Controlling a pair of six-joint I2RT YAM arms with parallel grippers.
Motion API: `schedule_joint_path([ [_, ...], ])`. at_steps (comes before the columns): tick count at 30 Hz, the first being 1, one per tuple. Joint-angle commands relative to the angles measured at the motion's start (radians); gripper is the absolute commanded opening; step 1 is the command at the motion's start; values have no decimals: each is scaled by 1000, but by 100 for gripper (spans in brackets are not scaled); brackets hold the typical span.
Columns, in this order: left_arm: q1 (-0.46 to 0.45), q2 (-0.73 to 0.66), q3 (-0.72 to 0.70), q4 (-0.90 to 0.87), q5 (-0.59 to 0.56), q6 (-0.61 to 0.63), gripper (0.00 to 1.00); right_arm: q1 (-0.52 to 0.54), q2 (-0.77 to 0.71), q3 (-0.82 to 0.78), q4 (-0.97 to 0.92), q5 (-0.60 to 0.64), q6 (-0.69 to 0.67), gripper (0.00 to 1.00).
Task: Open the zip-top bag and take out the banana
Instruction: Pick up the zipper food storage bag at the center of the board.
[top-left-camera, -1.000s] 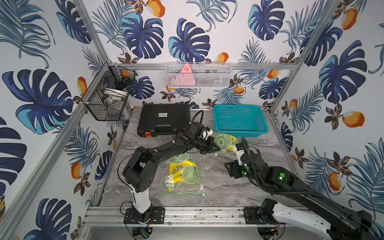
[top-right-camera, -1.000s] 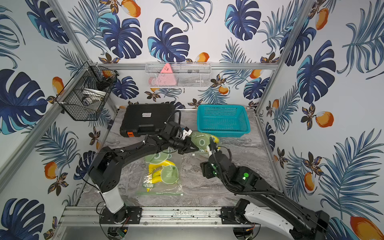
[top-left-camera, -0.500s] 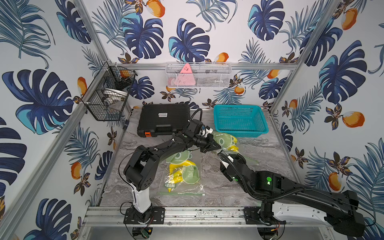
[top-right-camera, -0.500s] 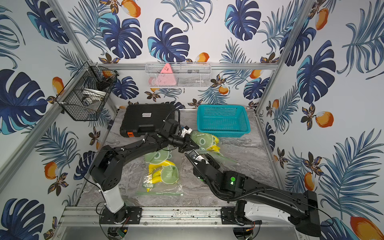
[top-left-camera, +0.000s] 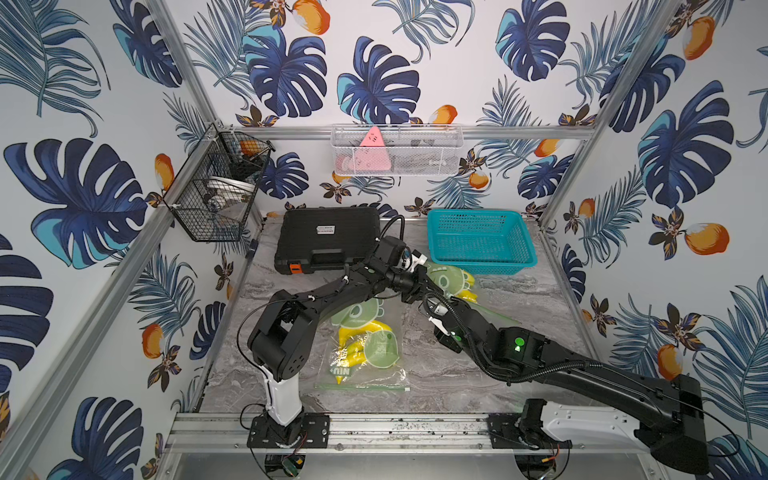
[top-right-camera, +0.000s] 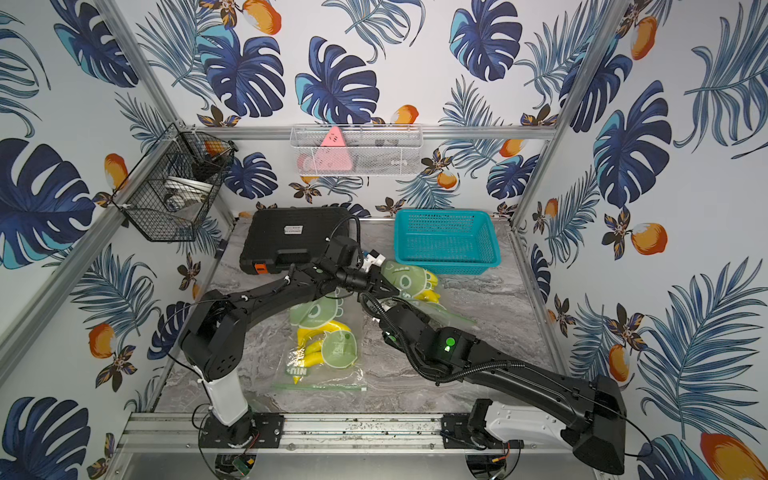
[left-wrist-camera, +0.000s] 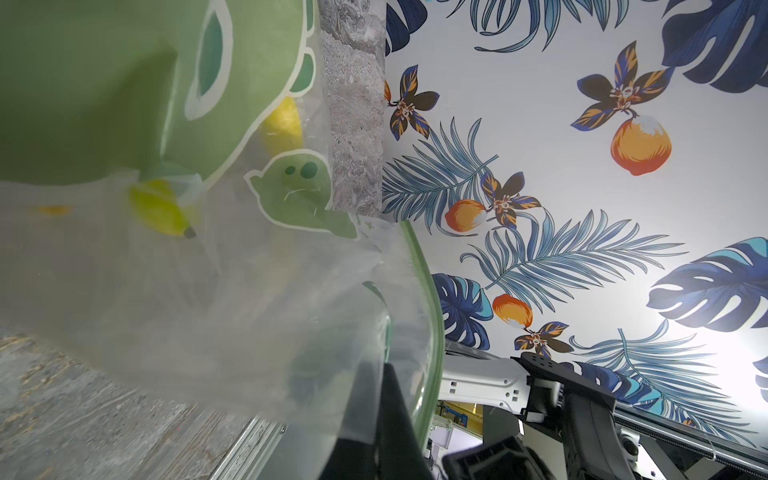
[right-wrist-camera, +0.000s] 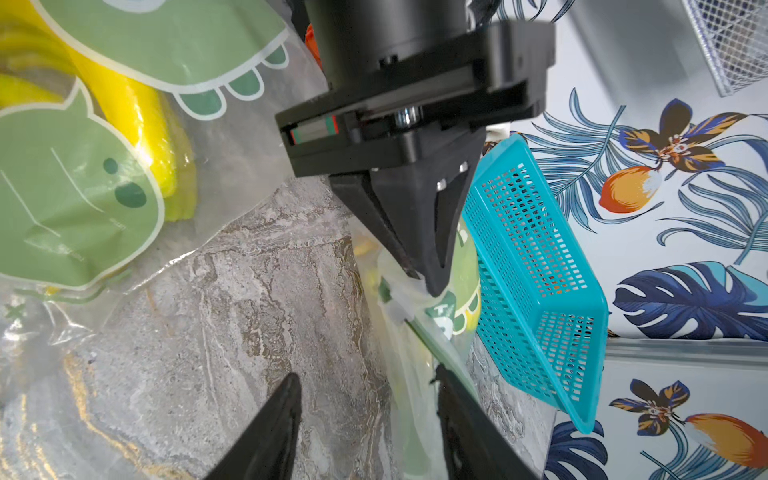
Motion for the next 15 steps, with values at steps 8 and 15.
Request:
schedule_joint_path([
  [8,5,-2,5,10,19,5,0,-44,81,34,91,-93,-121,50],
  [15,4,3,8,40,30,-26,0,-71,102,19,128,-123,-157,44],
])
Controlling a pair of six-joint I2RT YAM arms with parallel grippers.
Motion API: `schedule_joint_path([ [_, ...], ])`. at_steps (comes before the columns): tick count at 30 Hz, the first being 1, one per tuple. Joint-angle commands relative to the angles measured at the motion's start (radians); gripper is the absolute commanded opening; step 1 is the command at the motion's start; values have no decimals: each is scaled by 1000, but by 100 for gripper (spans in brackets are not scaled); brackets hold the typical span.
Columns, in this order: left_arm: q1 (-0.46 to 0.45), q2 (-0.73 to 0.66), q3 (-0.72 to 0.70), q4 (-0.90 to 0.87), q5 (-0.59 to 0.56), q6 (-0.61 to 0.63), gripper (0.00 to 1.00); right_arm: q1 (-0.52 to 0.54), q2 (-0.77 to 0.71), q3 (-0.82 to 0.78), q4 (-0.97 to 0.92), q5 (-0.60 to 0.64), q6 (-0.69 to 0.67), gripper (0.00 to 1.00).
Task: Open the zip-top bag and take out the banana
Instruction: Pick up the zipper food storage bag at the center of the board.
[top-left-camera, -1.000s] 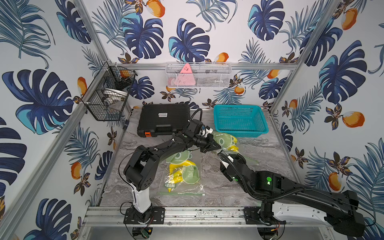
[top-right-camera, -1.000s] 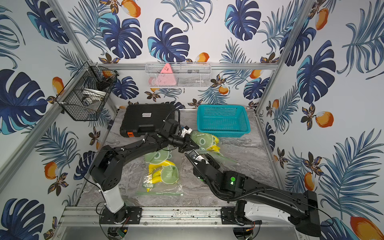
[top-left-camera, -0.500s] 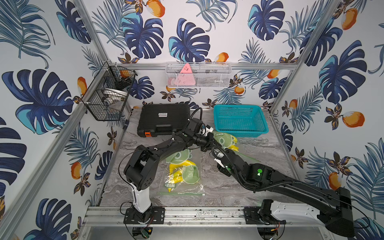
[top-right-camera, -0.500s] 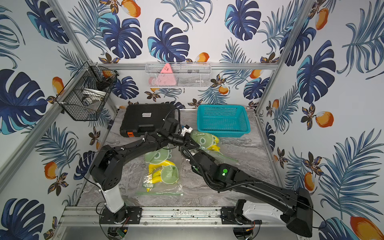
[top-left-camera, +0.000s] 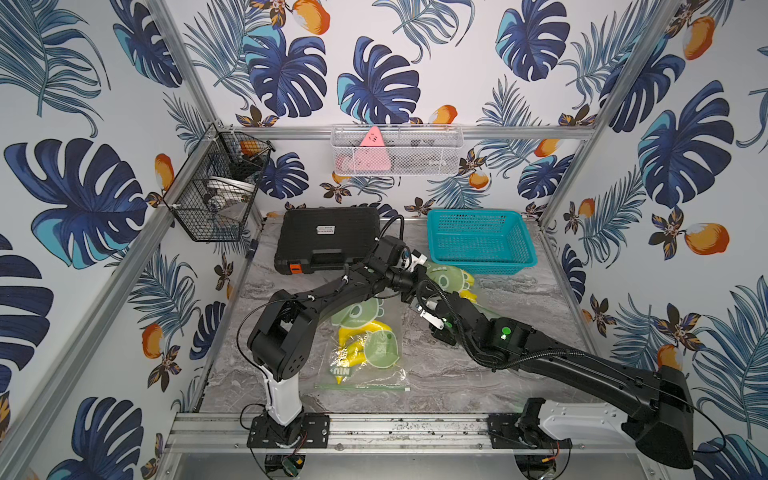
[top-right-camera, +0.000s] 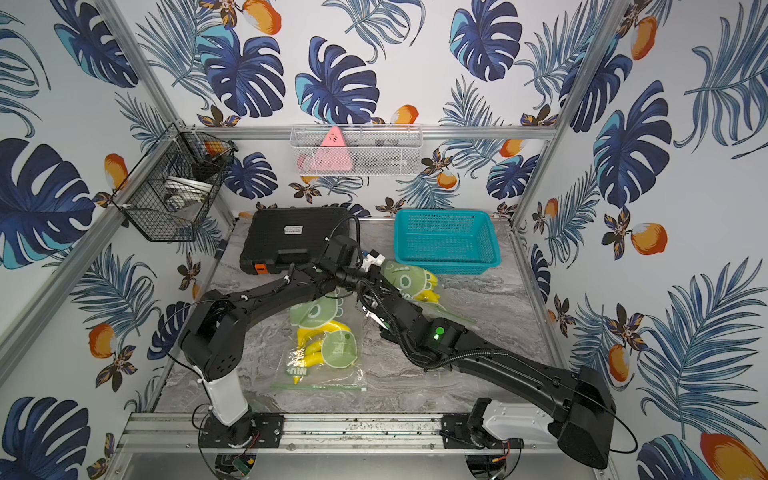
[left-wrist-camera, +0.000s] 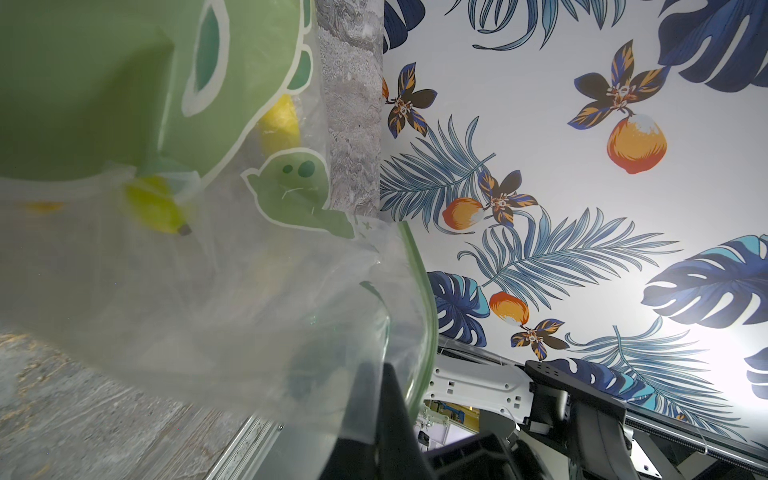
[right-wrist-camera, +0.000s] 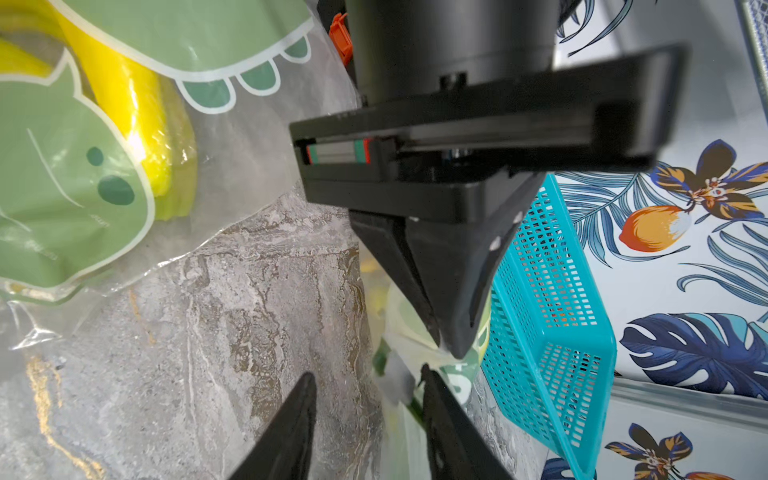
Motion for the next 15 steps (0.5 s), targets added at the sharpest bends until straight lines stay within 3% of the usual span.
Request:
schedule_joint_path([
  [1,2,0,8,37,18,-15,0,-7,5,-1,62,-21,-35,44],
  [9,2,4,-6,51,19,-33,0,-26,2,6,85,-7,-95,40],
  [15,2,2,-7,62,30,-49,0,-58,10,29,28,-73,-71,13],
])
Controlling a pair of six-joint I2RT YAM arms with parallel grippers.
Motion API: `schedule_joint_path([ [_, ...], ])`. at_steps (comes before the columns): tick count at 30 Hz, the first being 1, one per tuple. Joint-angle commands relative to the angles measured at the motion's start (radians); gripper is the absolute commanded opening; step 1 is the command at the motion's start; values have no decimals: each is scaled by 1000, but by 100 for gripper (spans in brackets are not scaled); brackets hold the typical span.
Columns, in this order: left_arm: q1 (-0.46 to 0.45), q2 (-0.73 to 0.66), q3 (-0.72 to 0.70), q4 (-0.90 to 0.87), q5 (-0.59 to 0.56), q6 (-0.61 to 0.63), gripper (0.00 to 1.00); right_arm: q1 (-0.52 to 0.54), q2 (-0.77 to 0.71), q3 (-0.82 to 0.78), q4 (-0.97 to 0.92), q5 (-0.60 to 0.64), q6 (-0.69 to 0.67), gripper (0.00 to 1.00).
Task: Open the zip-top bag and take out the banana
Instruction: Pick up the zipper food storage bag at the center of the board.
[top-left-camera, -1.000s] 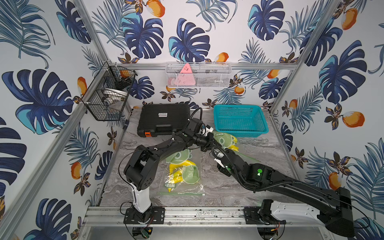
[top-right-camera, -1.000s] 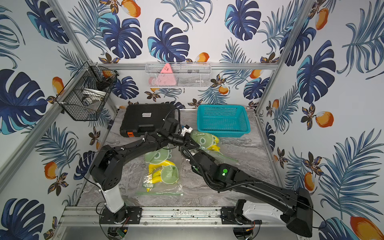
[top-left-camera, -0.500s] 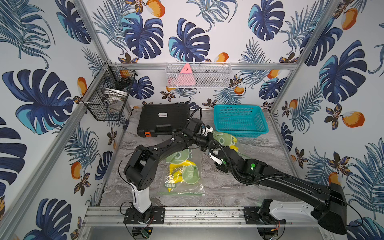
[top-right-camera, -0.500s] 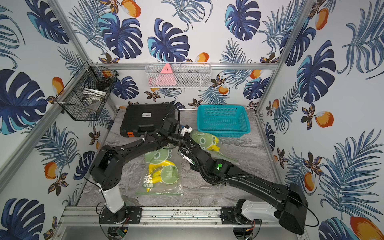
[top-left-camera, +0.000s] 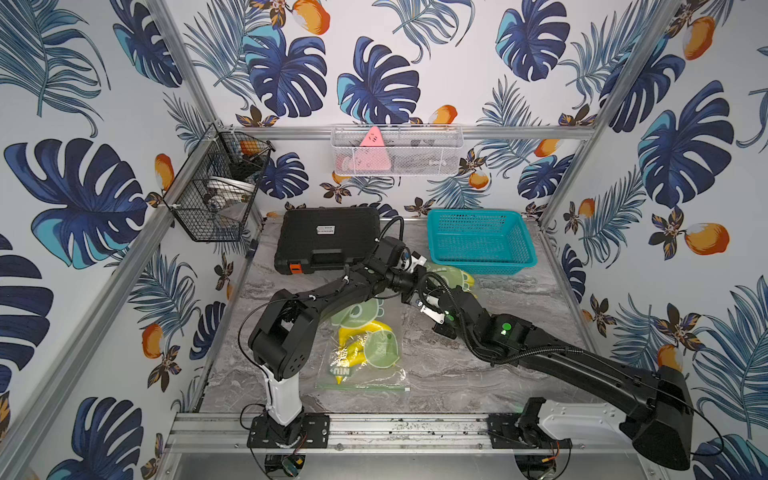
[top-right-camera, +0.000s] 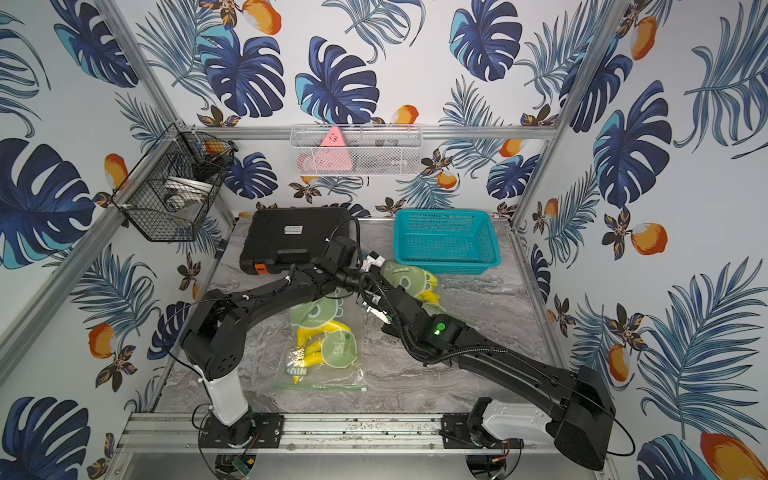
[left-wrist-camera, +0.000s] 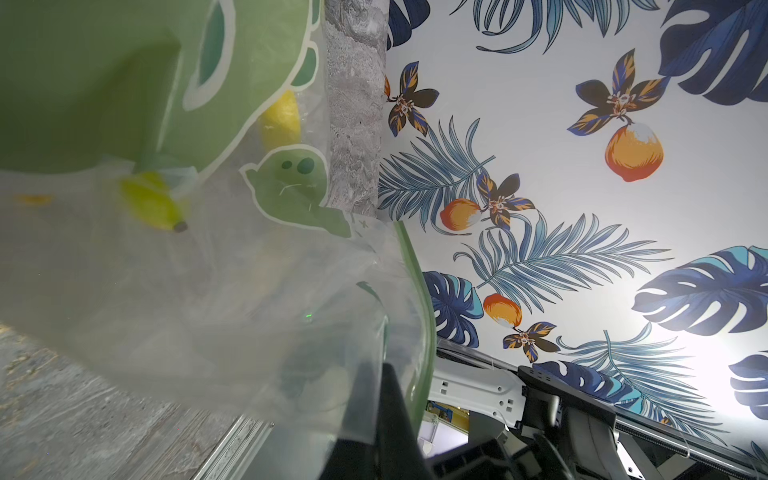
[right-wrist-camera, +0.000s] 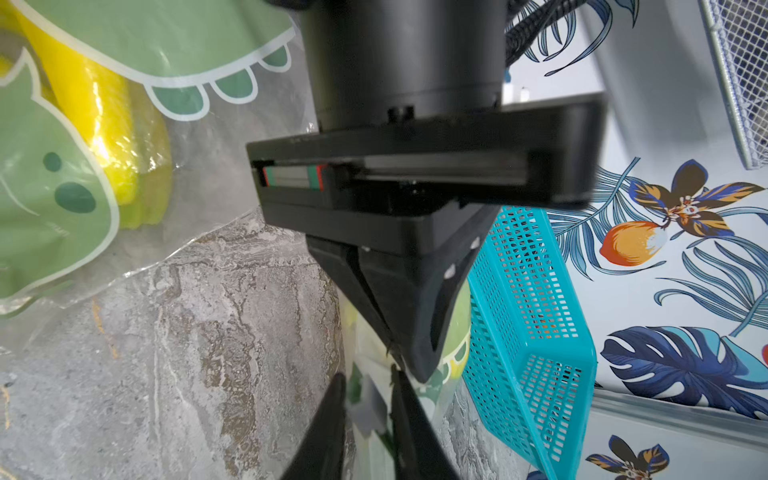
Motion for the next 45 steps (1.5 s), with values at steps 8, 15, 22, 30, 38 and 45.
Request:
schedule_joint_path([
  [8,2,12,-12,150,42,-100,0,-75,-25,48,-98,-139,49,0],
  [15,29,-29,20,16,15,10,48,-201,-49,115,-167,-289,82,0],
  [22,56,-91,193,-460,-165,498,62,-250,-13,182,-252,-395,109,0],
  [30,57,-114,68,-313,-89,555,38,-319,-28,197,-254,-481,162,0],
  [38,28,-227,-48,-183,-143,692,44,-346,1,250,-266,-563,191,0],
  [45,-20,-244,-43,-139,-232,833,44,-346,2,264,-297,-587,193,0],
])
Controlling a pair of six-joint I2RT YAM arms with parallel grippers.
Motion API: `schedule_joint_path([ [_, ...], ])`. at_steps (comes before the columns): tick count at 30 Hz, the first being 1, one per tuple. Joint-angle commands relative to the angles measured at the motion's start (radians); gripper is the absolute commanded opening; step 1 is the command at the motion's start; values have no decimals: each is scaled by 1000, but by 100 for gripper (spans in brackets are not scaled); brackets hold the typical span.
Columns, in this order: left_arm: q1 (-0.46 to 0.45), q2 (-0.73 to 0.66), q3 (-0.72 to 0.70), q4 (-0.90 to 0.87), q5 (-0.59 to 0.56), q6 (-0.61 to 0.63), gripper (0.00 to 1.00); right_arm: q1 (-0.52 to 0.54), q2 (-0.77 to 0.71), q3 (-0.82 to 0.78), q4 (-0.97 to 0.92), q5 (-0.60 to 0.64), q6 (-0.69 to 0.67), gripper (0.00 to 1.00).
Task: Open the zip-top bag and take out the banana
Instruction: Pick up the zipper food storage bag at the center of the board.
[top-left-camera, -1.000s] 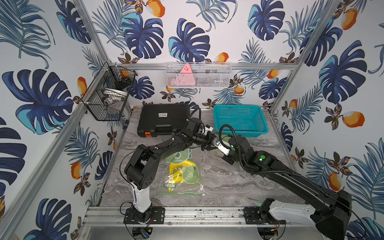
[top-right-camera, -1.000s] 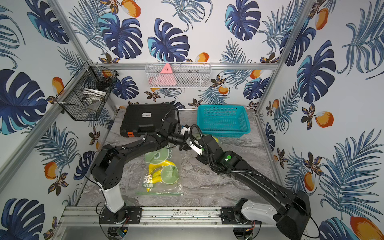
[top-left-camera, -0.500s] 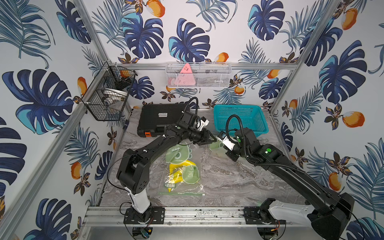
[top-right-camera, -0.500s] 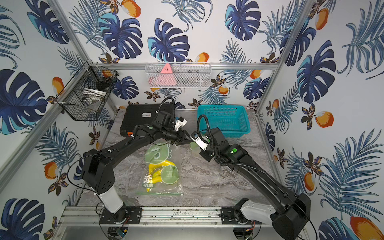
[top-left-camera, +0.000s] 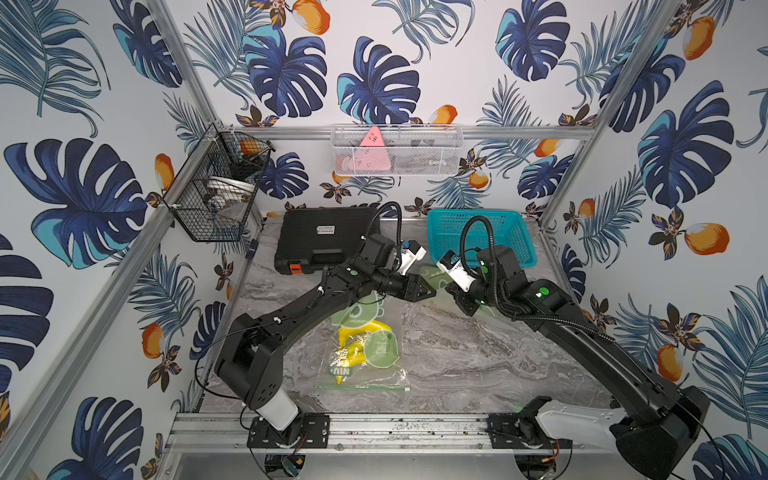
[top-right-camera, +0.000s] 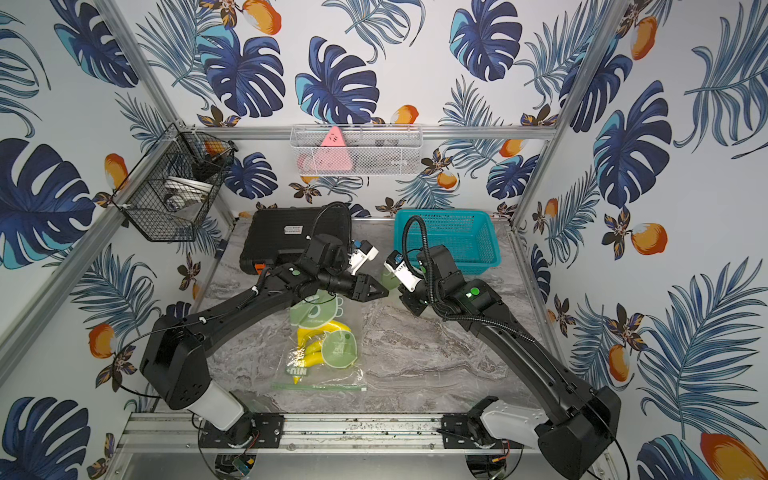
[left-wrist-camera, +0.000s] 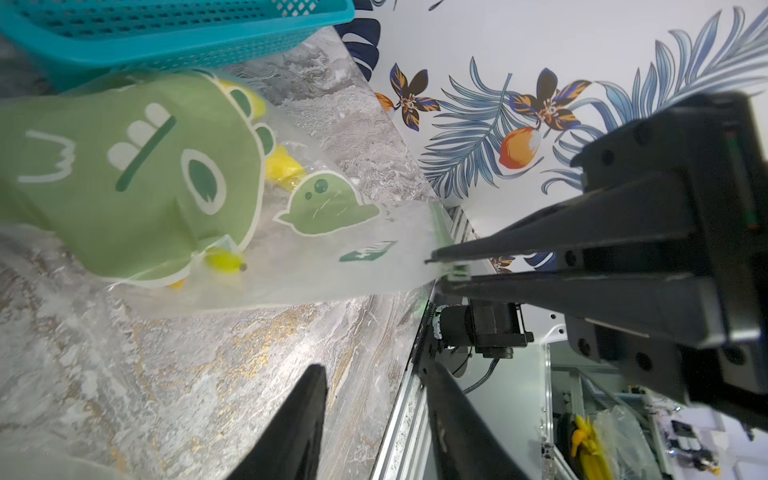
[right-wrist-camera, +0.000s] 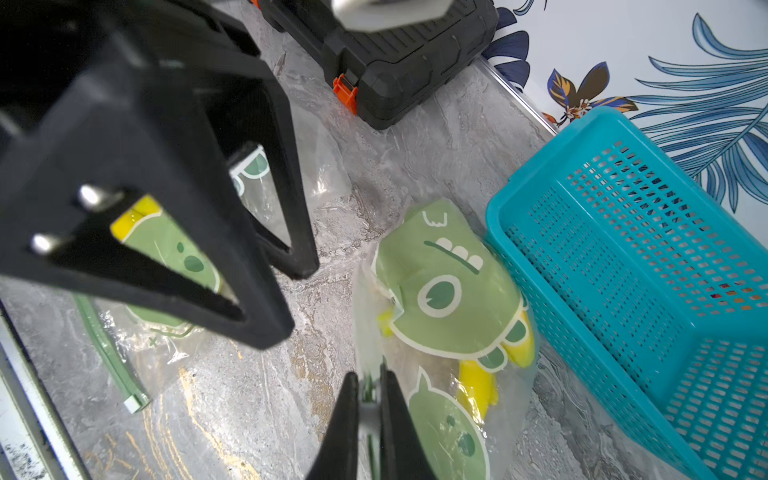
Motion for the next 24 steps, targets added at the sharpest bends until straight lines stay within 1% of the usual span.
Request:
schedule_joint_path([
  [1,-2,-12,-15,111,-59,92,44,0,-10,7,-21,-29,9,0],
  [3,-1,-11,-40,195,-28,85,42,0,-19,0,-26,-26,10,0],
  [5,-6,5,-44,237,10,86,39,1,-27,-5,-21,-32,17,0],
  [8,-11,24,-51,278,16,87,32,0,-31,-7,-18,-45,22,0],
  [9,-12,24,-56,301,18,86,32,1,-31,-10,-19,-47,24,0],
  [11,-21,25,-55,328,29,92,32,0,-30,-16,-20,-50,21,0],
  [15,-54,14,-52,311,41,145,30,-4,-29,-19,-19,-44,20,0],
  [21,-60,2,-87,333,55,176,31,-28,-37,-11,-22,-68,14,0],
  [24,-60,-5,-103,346,50,183,33,-37,-37,-5,-27,-75,11,0],
])
